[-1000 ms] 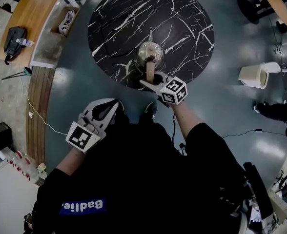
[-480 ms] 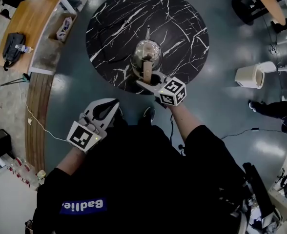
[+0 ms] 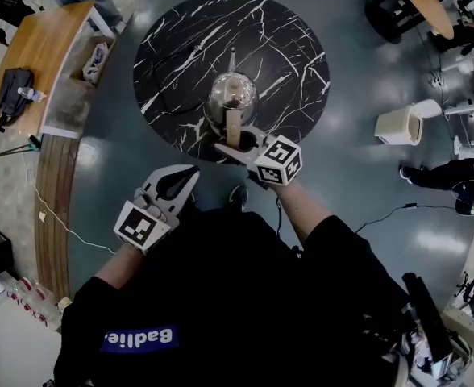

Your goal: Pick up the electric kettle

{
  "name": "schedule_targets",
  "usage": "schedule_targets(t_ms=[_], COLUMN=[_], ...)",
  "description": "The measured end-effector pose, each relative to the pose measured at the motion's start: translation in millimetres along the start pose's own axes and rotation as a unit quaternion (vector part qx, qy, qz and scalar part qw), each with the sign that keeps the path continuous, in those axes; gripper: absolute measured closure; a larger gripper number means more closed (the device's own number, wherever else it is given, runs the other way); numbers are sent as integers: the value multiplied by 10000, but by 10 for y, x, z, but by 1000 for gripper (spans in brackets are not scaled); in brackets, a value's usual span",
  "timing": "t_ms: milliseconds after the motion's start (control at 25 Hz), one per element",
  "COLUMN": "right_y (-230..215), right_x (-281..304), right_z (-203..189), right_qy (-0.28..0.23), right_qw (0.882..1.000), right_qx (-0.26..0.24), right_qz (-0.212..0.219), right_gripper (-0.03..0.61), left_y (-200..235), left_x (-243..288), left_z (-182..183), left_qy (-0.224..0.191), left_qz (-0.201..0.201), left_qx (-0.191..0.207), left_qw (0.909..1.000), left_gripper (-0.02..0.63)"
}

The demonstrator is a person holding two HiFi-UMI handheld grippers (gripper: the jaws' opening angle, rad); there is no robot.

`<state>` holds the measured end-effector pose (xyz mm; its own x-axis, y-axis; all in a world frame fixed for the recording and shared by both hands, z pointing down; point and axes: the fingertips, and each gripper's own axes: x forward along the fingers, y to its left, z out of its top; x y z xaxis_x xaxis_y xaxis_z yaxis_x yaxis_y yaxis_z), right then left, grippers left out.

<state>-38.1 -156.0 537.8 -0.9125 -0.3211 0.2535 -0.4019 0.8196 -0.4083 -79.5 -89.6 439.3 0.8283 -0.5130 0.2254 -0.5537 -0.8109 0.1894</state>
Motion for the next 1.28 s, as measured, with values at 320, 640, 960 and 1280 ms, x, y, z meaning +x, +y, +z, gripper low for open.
schedule_targets(t_ms=[320,640,960,1280], right_y=[348,611,842,1009], right_x=[-140,-324,-530,-610], right_z=[216,299,390,380], right_qy=[-86,-177,-309,-464], right_qw=[9999,9998,9995,9989], right_qx=[-43,-37,-32,-96], right_qz=[97,82,41,36], right_gripper=[440,440,439,439], left_y=[-34,-77,-169,-244], left_x=[57,79,88,90], left_z=[9,-10,28,33], left_qy=[-86,-182,-192,-311], left_qz=[-168,-246,-335,-442], left_qx=[19,-17,69,214], left_qw=[9998,9995,9992,9983], left_gripper=[607,607,607,607])
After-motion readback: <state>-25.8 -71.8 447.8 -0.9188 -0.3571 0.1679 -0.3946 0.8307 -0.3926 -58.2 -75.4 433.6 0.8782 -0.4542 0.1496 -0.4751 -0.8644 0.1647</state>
